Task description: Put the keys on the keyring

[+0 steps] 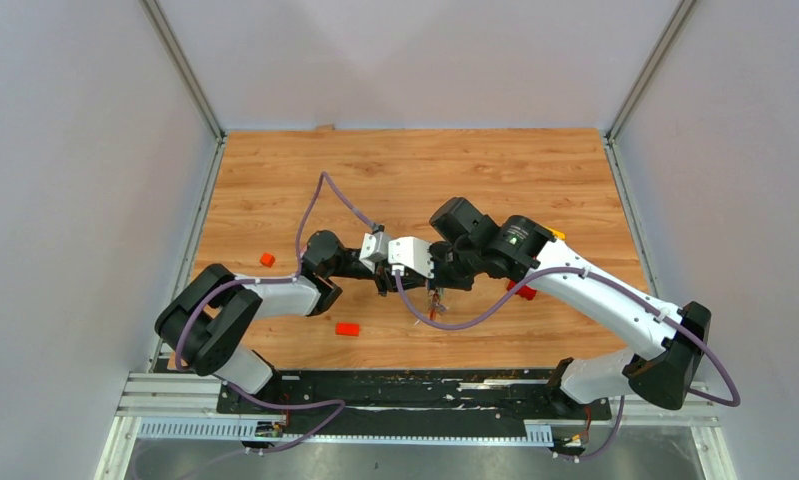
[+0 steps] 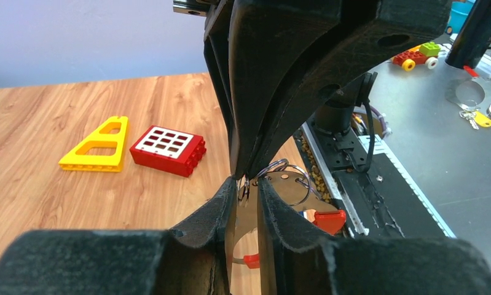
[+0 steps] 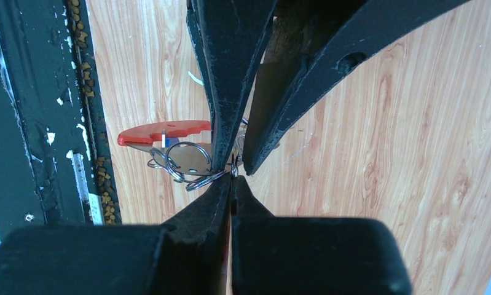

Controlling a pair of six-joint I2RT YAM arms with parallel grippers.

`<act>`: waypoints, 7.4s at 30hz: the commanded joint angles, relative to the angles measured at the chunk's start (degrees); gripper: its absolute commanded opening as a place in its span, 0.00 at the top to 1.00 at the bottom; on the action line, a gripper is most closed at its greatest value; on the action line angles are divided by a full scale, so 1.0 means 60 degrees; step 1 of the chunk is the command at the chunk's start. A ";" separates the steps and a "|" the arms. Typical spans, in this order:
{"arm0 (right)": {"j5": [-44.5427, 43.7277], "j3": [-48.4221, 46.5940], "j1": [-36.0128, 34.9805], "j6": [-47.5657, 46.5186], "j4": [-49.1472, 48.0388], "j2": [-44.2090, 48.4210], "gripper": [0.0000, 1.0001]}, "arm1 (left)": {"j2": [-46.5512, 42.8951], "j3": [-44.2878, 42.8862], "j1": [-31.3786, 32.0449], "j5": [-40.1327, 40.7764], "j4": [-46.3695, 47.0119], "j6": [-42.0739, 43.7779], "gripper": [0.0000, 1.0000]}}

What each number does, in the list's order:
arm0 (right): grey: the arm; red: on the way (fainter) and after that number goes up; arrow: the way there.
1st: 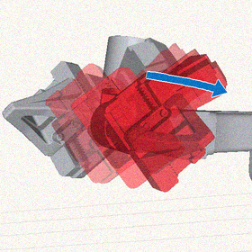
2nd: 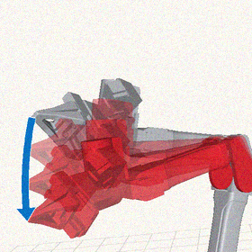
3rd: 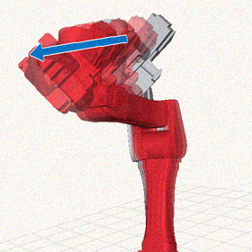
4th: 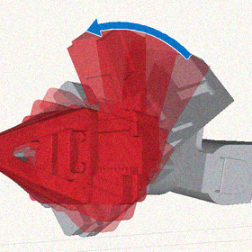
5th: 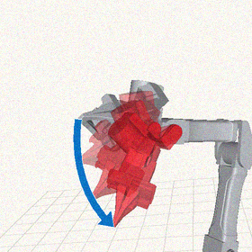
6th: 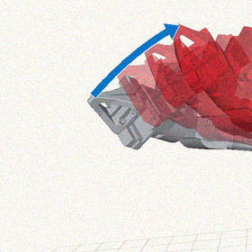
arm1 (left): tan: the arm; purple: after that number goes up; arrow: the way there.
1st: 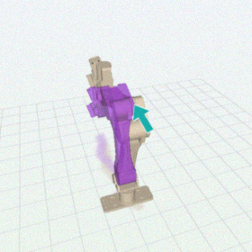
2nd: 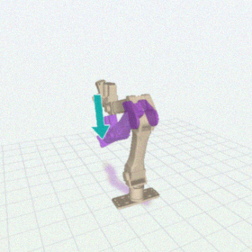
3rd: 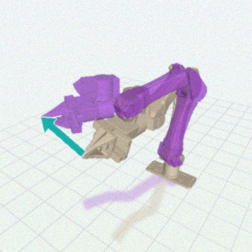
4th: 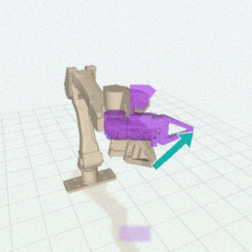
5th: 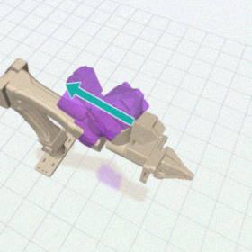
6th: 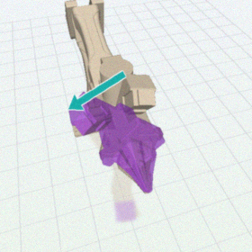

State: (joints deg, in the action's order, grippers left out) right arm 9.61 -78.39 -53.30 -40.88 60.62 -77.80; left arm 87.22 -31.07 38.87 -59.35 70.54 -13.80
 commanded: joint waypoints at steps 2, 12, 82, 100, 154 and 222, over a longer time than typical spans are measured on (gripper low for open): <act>0.0271 -0.0496 -0.0096 0.0009 -0.0287 0.0135 1.00 | 0.0025 -0.0152 -0.0005 -0.0116 0.0079 0.0078 0.76; 0.0338 -0.0474 -0.0096 0.0061 -0.0354 0.0191 1.00 | 0.0148 -0.0353 0.0025 -0.0252 -0.0093 -0.0091 1.00; 0.5144 0.2794 0.2585 0.0622 -0.3097 0.2328 0.74 | -0.0289 0.0141 0.0038 0.0065 0.2046 -0.2057 1.00; 0.5587 0.2348 0.2596 0.0804 -0.3175 0.1836 0.88 | -0.0160 0.0149 0.0040 0.0173 0.1956 -0.2075 1.00; 0.2642 0.0219 0.1223 0.0246 -0.0711 0.0449 1.00 | 0.0210 -0.0892 0.0027 -0.0376 -0.0900 -0.0677 0.86; 0.5484 0.2386 0.2626 0.0719 -0.2971 0.2366 0.71 | 0.0134 -0.0248 0.0252 -0.0091 0.2431 -0.2813 1.00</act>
State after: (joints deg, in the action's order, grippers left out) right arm 40.16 -62.35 -37.71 -36.77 45.36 -63.16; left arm 88.49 -32.29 40.07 -61.01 81.19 -30.41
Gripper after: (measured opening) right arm 0.288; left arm 0.006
